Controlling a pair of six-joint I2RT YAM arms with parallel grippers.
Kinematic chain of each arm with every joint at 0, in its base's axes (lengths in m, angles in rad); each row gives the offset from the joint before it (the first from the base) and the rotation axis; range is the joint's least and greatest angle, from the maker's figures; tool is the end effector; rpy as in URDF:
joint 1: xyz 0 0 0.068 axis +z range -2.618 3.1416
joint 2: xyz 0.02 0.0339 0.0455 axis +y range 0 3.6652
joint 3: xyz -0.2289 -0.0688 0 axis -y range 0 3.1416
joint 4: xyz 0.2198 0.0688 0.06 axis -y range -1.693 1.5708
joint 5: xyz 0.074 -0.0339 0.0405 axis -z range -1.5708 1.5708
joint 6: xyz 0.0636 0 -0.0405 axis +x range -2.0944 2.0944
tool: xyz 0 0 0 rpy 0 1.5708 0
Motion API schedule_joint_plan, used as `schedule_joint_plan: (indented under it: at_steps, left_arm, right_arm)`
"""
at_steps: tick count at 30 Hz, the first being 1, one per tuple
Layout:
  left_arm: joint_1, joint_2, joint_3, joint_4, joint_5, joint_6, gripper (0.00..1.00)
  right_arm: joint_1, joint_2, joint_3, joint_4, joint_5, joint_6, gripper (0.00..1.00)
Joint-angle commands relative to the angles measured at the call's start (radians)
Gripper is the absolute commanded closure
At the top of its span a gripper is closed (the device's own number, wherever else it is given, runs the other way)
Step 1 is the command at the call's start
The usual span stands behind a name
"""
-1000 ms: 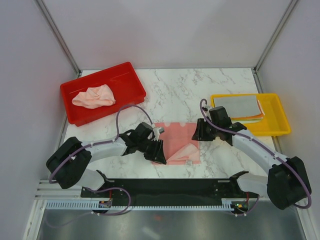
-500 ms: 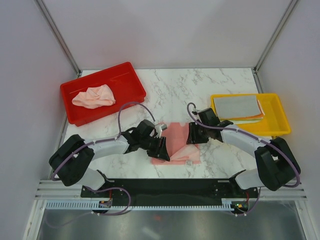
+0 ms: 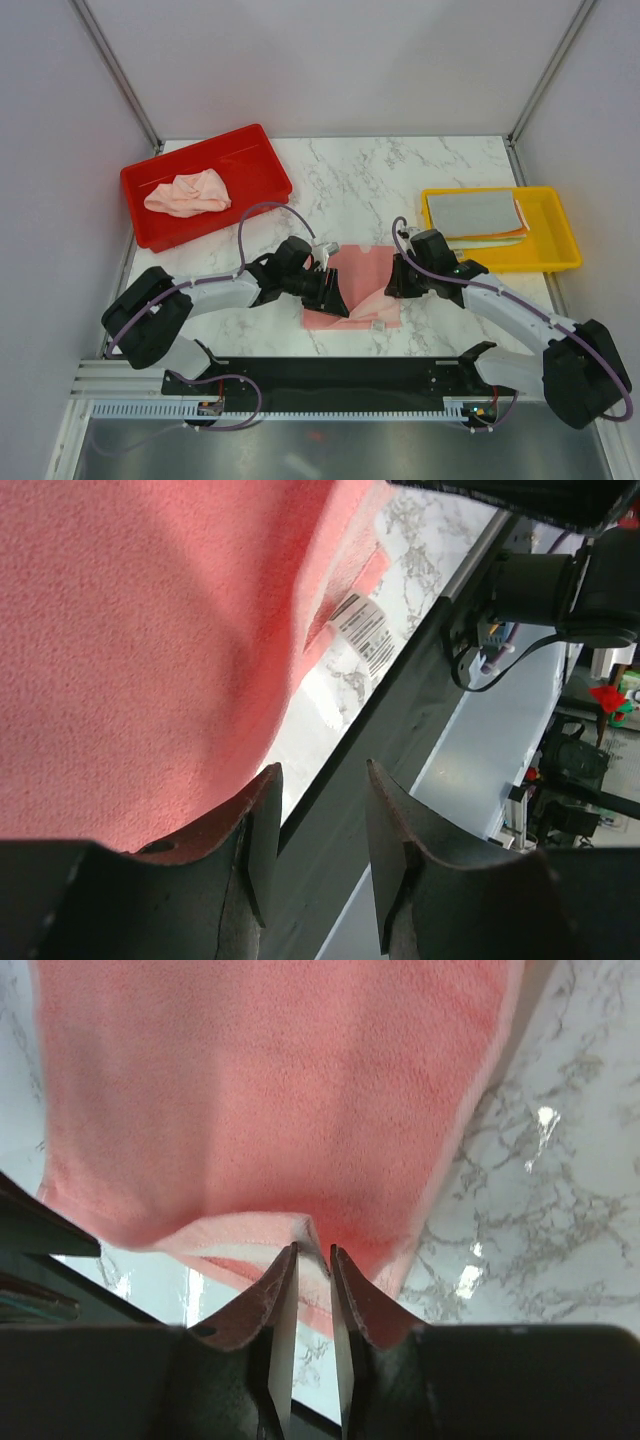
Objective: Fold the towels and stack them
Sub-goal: Fold the towel
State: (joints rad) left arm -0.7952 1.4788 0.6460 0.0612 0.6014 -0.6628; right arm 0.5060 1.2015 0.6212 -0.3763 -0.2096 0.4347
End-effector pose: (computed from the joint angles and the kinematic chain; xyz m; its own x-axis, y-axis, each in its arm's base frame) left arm 0.1717 -0.2265 0.1310 -0.9218 0.2154 -0.3223 0.3875 0.5332 -0.7521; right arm 0.1970 0.1243 0.1453 -0.8922 -0.0234 -0.4511 -0.2241 0.8901 0.3969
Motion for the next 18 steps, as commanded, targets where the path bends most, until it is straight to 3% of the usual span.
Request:
schedule_joint_plan:
  at_steps: [1, 7, 10, 13, 18]
  left_arm:
    - [-0.013, 0.034, 0.037, 0.124, 0.04, -0.064, 0.54]
    - [-0.028, 0.139, 0.107, 0.181, 0.02, -0.095, 0.54]
    - [-0.074, 0.216, 0.173, 0.192, 0.023, -0.112, 0.55]
    - [-0.134, 0.265, 0.222, 0.216, 0.021, -0.136, 0.55]
    - [-0.179, 0.282, 0.227, 0.262, 0.028, -0.19, 0.58]
  right_arm:
    - [0.003, -0.113, -0.072, -0.022, 0.019, 0.067, 0.74]
    - [0.005, -0.262, -0.141, -0.052, 0.079, 0.222, 0.79]
    - [0.003, -0.341, -0.12, -0.09, 0.121, 0.271, 0.74]
    - [0.003, -0.391, -0.074, -0.127, 0.171, 0.3, 0.6]
    - [0.002, -0.381, -0.015, -0.138, 0.269, 0.303, 0.56]
